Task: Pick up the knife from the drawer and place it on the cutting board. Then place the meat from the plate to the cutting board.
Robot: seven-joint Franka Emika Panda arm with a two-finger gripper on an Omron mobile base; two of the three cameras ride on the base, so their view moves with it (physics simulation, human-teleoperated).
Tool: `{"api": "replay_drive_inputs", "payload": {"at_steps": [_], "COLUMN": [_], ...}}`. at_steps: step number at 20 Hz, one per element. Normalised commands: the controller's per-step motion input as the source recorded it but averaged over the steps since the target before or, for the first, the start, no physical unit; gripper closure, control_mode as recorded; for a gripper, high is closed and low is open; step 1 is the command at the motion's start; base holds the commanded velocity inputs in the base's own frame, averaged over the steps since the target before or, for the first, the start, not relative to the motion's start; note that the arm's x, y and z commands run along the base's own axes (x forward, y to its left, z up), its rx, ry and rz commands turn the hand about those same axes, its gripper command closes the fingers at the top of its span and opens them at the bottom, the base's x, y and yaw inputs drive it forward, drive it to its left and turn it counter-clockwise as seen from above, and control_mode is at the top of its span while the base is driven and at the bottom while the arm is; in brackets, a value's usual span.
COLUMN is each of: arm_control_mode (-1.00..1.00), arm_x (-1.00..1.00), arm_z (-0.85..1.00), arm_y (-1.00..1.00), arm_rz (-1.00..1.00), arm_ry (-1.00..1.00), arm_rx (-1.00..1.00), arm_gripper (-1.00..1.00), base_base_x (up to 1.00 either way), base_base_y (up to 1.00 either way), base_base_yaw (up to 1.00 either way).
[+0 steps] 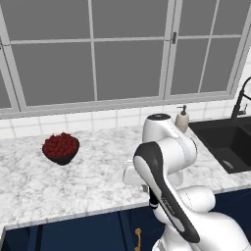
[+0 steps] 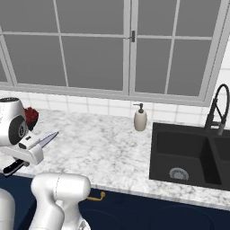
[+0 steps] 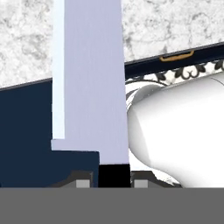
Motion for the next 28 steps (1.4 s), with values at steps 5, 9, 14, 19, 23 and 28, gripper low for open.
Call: {"api": "replay_drive_inputs", "payload": {"at_steps": [5, 9, 14, 19, 23, 28], "arm_control_mode": [-1.00, -1.00, -1.00, -1.00, 1.00, 1.00], "arm_x": [0.01, 0.09, 0.25, 0.33, -0.04, 0.00], "arm_z": [0.00, 0.00, 0.00, 0.00, 0.00, 0.00], "arm_y": [-0.23, -0.44, -0.19, -0.03, -0.01, 0.00], "arm_rz": [-0.03, -0.05, -0.04, -0.01, 0.00, 0.00], "arm_ry": [-0.01, 0.00, 0.00, 0.00, 0.00, 0.00], "arm_rx": [0.00, 0.00, 0.00, 0.00, 0.00, 0.00], "arm_gripper": [1.00, 1.00, 1.00, 1.00, 1.00, 1.00], "base_base_x": [0.00, 0.00, 0.00, 0.00, -0.37, -0.40], "base_base_y": [0.00, 0.00, 0.00, 0.00, -0.11, -0.08], "base_base_yaw": [0.00, 0.00, 0.00, 0.00, -0.02, -0.03]}}
